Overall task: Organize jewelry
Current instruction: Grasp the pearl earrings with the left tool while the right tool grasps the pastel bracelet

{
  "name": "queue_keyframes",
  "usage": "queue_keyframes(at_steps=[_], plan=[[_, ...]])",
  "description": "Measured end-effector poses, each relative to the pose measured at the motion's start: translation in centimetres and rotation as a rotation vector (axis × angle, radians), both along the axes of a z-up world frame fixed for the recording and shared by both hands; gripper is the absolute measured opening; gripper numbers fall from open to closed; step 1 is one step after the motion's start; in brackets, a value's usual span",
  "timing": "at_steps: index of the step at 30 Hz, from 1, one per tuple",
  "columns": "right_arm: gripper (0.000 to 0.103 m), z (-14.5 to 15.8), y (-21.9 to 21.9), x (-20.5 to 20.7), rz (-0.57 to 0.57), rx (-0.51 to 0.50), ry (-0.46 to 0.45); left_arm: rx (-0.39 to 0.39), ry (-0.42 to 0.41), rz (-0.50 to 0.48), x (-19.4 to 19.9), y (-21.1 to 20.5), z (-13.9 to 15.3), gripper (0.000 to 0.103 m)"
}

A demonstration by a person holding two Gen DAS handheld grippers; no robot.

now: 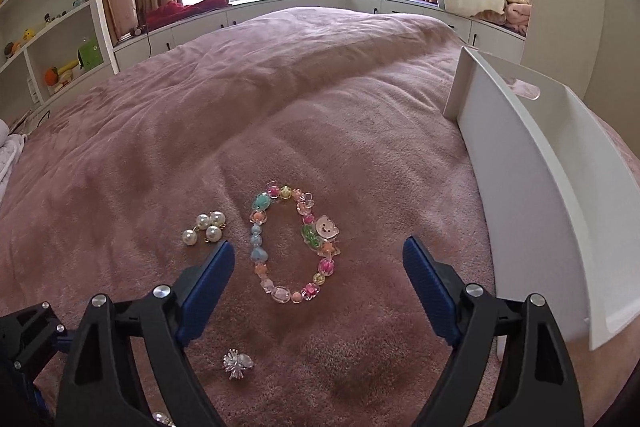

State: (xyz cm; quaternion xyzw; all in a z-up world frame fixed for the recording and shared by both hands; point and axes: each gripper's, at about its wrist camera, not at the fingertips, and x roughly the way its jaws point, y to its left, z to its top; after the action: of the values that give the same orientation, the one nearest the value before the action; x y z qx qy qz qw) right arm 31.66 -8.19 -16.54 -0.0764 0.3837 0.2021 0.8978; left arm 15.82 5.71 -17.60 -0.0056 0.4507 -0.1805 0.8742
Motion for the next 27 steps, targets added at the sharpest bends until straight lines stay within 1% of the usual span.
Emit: queue_keyframes(at_steps=[1, 2, 3, 4, 5, 7, 8, 10, 12, 14, 15, 16, 17, 18, 19, 22, 27], plan=[[0.078, -0.2, 0.0, 0.5, -0.005, 0.002, 0.004, 0.006, -0.002, -0.005, 0.0, -0.1, -0.1, 0.082], [0.075, -0.5, 0.0, 0.9, -0.009, 0.001, 0.009, 0.017, -0.005, -0.006, 0.0, -0.2, -0.3, 0.081], [0.073, -0.7, 0.0, 1.3, -0.012, -0.002, 0.016, 0.032, -0.01, -0.007, -0.1, -0.3, -0.5, 0.078], [0.07, -1.1, 0.0, 1.7, -0.013, -0.005, 0.031, 0.052, -0.018, -0.009, -0.1, -0.4, -0.7, 0.073], [0.066, -1.5, 0.0, 2.1, -0.015, -0.01, 0.045, 0.077, -0.023, -0.006, -0.2, -0.6, -1.0, 0.071], [0.061, -2.3, 0.1, 2.6, -0.015, -0.019, 0.078, 0.118, -0.033, -0.003, -0.5, -0.9, -1.4, 0.065], [0.058, -2.9, 0.1, 2.7, -0.01, -0.022, 0.099, 0.124, -0.04, -0.004, -0.7, -0.9, -1.4, 0.064], [0.057, -3.8, 0.4, 2.6, 0.004, -0.036, 0.125, 0.116, -0.036, -0.004, -0.9, -0.8, -1.4, 0.06], [0.054, -4.3, 0.6, 2.0, 0.009, -0.052, 0.108, 0.104, -0.028, -0.008, -1.2, -0.7, -1.3, 0.057], [0.042, -4.4, 0.8, 1.7, 0.02, -0.044, 0.112, 0.104, -0.022, -0.012, -1.6, -0.6, -1.3, 0.052], [0.04, -4.4, 0.8, 1.7, 0.027, -0.035, 0.119, 0.108, -0.018, -0.011, -1.7, -0.7, -1.4, 0.047], [0.034, -4.4, 0.8, 1.7, 0.031, -0.028, 0.123, 0.112, -0.016, -0.008, -1.7, -0.7, -1.4, 0.042], [0.027, -4.4, 0.7, 1.7, 0.038, -0.014, 0.13, 0.117, -0.013, -0.004, -1.8, -0.7, -1.5, 0.039], [0.023, -4.3, 0.6, 1.6, 0.043, -0.001, 0.138, 0.119, -0.011, -0.004, -1.9, -0.8, -1.5, 0.032], [0.014, -4.3, 0.6, 1.6, 0.049, 0.01, 0.146, 0.122, -0.01, -0.005, -2.0, -0.8, -1.5, 0.025], [0.011, -4.2, 0.5, 1.0, 0.064, 0.043, 0.168, 0.139, -0.002, 0.001, -1.9, -0.7, -1.6, 0.016], [0.011, -3.4, 0.1, 0.0, 0.077, 0.102, 0.192, 0.135, 0.009, 0.018, -2.3, -0.9, -0.9, 0.016]])
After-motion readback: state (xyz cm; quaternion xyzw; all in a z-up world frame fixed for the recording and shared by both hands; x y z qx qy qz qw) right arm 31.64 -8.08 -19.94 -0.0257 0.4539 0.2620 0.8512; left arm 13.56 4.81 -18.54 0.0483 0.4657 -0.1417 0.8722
